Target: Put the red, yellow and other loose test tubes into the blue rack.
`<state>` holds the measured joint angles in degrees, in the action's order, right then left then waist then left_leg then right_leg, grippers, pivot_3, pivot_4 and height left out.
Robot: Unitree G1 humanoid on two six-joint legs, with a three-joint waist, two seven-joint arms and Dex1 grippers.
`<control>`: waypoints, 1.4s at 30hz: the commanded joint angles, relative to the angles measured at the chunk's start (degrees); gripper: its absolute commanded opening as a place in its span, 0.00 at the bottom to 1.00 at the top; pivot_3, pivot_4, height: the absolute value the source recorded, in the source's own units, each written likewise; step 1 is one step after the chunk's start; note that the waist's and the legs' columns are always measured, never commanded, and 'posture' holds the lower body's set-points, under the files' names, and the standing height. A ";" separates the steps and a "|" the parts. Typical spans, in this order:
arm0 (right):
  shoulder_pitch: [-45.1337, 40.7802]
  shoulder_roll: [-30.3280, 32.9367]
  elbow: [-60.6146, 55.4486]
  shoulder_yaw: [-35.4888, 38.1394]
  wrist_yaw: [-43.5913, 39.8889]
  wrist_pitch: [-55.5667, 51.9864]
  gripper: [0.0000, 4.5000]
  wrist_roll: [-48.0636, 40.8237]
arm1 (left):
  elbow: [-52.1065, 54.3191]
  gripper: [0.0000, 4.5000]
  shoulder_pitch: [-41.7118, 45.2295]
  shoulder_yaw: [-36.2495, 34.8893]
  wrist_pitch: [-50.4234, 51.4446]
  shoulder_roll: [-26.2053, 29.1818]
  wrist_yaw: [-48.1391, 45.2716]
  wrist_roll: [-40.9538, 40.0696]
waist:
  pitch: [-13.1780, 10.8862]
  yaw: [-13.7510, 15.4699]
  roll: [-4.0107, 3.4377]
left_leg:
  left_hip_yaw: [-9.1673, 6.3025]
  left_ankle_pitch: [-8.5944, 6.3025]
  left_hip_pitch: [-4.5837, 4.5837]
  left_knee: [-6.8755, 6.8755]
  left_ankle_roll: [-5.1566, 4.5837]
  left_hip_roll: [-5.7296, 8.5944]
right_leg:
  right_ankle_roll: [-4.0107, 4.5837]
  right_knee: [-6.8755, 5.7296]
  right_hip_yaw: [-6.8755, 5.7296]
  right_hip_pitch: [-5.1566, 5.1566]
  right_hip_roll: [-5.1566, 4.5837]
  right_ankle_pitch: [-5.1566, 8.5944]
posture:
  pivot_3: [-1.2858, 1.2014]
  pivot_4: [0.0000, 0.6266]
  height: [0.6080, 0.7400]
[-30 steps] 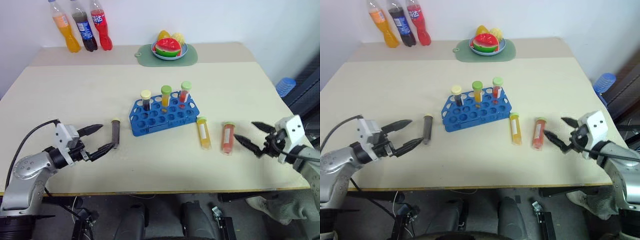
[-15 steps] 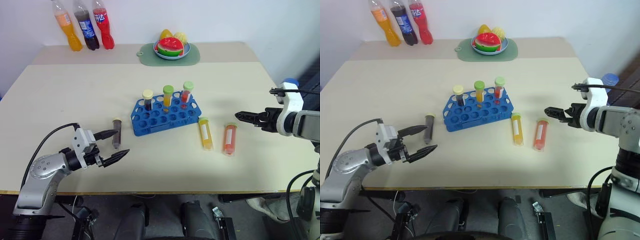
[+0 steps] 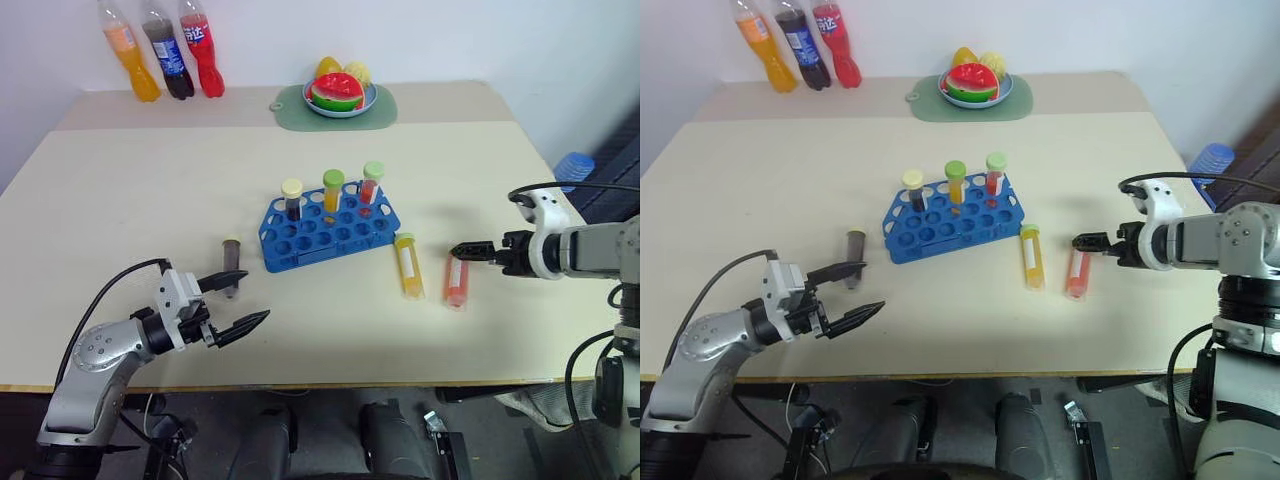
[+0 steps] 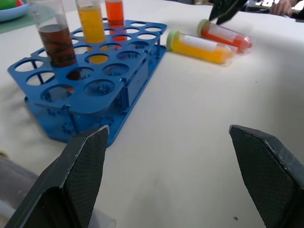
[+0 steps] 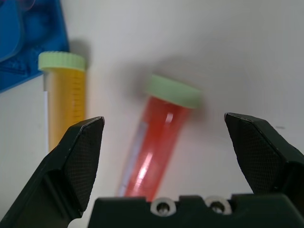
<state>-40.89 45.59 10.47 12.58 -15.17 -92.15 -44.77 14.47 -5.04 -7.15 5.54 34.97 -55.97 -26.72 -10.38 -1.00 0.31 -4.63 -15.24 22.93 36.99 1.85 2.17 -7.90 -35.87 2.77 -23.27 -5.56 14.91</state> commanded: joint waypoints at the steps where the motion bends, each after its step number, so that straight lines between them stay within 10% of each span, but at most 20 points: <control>1: -1.58 -1.31 0.59 0.50 1.47 -0.35 1.00 -0.01 | 2.81 0.93 -1.20 -1.87 -0.06 0.07 0.53 -1.56 | 0.00 0.02 0.00 | 0.00 0.00 0.01 0.00 0.00 0.00 | 0.00 0.00 0.00 0.00 0.00 0.00 | 0.52 0.24 1.00; 5: 0.15 -2.48 -0.38 0.03 1.83 -0.35 0.80 1.70 | 3.98 0.95 -2.64 -2.80 -0.10 0.12 0.93 -1.99 | 0.01 0.14 0.02 | 0.00 0.00 0.05 0.04 0.00 0.02 | 0.00 0.01 -0.03 -0.01 0.00 0.00 | 0.52 0.24 1.00; 11: 5.49 0.18 -10.11 -6.63 -1.72 4.49 0.17 5.26 | 4.75 0.95 -3.44 -3.08 0.01 0.02 1.75 -2.34 | 0.02 0.08 0.01 | 0.00 0.00 0.06 0.04 0.00 0.02 | 0.00 -0.01 -0.05 -0.03 0.02 0.00 | 0.52 0.24 1.00; 17: 12.53 0.92 -19.87 -7.50 -6.08 25.85 0.17 11.68 | 3.75 0.95 -2.44 -2.83 -0.30 -0.51 2.32 -2.18 | 0.09 0.21 0.14 | 0.01 0.00 0.06 0.13 0.00 0.03 | -0.01 0.04 -0.10 0.08 0.02 0.00 | 0.52 0.24 1.00; 26: 16.55 -19.12 -27.24 -2.49 -12.84 59.85 0.17 11.77 | 1.37 0.95 0.36 -2.32 -1.16 -2.17 2.80 -1.82 | 0.07 -0.07 0.11 | -0.04 0.00 -0.07 0.02 0.00 -0.06 | 0.00 -0.17 -0.05 0.00 0.20 0.00 | 0.52 0.24 1.00; 42: 12.07 -38.26 3.94 -8.90 -12.41 102.53 0.17 28.56 | 3.11 0.95 0.05 -3.40 -1.18 -3.76 5.27 -2.34 | 0.04 -0.21 0.05 | -0.14 0.04 -0.17 -0.02 0.09 -0.02 | 0.01 -0.27 0.02 -0.05 0.17 -0.01 | 0.52 0.24 1.00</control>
<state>-27.65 7.74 13.50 2.75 -27.77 6.73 -17.02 15.20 -4.64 -8.83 5.20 31.19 -50.98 -28.12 -10.34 -1.20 0.36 -4.76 -15.20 22.75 36.97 1.93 2.16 -7.89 -36.14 2.79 -23.31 -5.39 14.90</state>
